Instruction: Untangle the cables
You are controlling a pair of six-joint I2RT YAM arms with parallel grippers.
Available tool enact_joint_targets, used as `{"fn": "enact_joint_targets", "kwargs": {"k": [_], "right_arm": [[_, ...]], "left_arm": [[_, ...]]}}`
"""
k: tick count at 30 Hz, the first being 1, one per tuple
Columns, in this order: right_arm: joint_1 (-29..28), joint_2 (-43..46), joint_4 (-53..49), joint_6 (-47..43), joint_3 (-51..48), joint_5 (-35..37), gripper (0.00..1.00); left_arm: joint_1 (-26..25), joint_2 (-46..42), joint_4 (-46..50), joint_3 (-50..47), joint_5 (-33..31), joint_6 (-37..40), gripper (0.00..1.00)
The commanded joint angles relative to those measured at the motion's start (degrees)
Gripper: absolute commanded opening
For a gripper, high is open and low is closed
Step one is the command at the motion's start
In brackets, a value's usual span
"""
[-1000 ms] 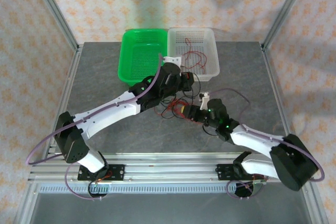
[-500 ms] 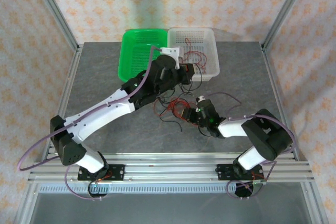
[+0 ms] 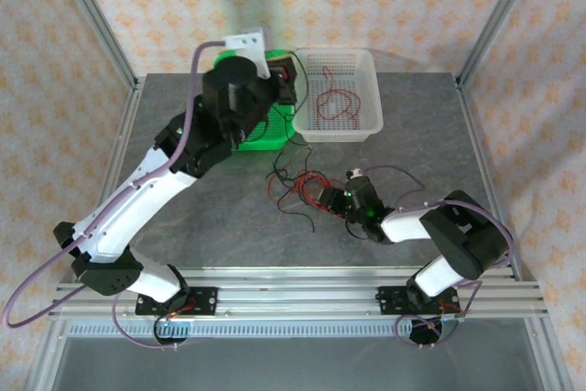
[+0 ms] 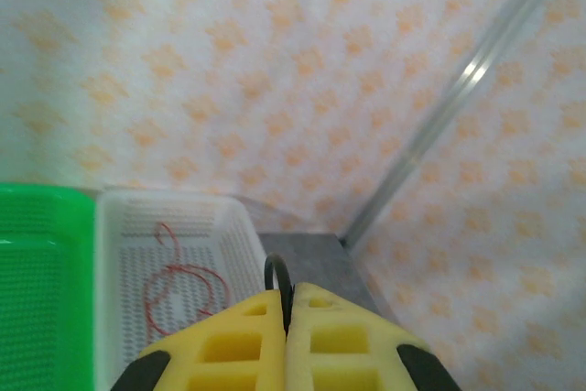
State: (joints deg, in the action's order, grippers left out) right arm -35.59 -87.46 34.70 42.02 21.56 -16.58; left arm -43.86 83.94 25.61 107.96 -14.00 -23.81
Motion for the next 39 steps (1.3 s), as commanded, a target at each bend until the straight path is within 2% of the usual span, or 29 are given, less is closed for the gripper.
{"fn": "enact_joint_targets", "kwargs": {"k": [1,8,12,17,20,24,26,30,39], "right_arm": [[-0.11,1.66,-8.51,0.52,-2.38,3.88,0.28],[-0.13,4.35,-9.21,1.95,-4.89,6.26,0.28],[-0.13,4.5,-8.53,2.69,-6.52,6.6,0.29],[-0.1,4.82,-8.39,3.83,-8.32,7.23,0.29],[-0.11,5.19,-9.46,4.92,-9.24,8.33,0.29],[-0.08,6.26,-13.34,7.39,-9.67,11.79,0.29],[-0.14,6.84,-15.09,8.15,-9.68,13.3,0.29],[-0.14,7.48,-16.92,9.29,-9.66,14.95,0.29],[-0.15,5.73,-16.94,10.1,-9.17,14.66,0.3]], "left_arm": [[4.13,2.3,2.87,5.29,0.37,3.82,0.0],[5.8,10.68,7.23,24.91,0.88,8.11,0.0],[5.84,11.75,5.84,28.97,1.41,9.27,0.01],[5.8,10.08,1.95,28.44,-1.93,12.34,0.02],[5.79,7.52,-3.57,24.75,-4.48,14.86,0.02],[5.8,0.65,-19.93,11.05,-5.68,20.53,0.01],[5.8,-1.22,-25.16,7.77,-7.16,23.09,0.0],[5.8,-0.67,-27.67,8.67,-11.79,27.94,0.0],[6.53,2.22,-32.47,6.52,-14.95,34.25,0.0]]}}
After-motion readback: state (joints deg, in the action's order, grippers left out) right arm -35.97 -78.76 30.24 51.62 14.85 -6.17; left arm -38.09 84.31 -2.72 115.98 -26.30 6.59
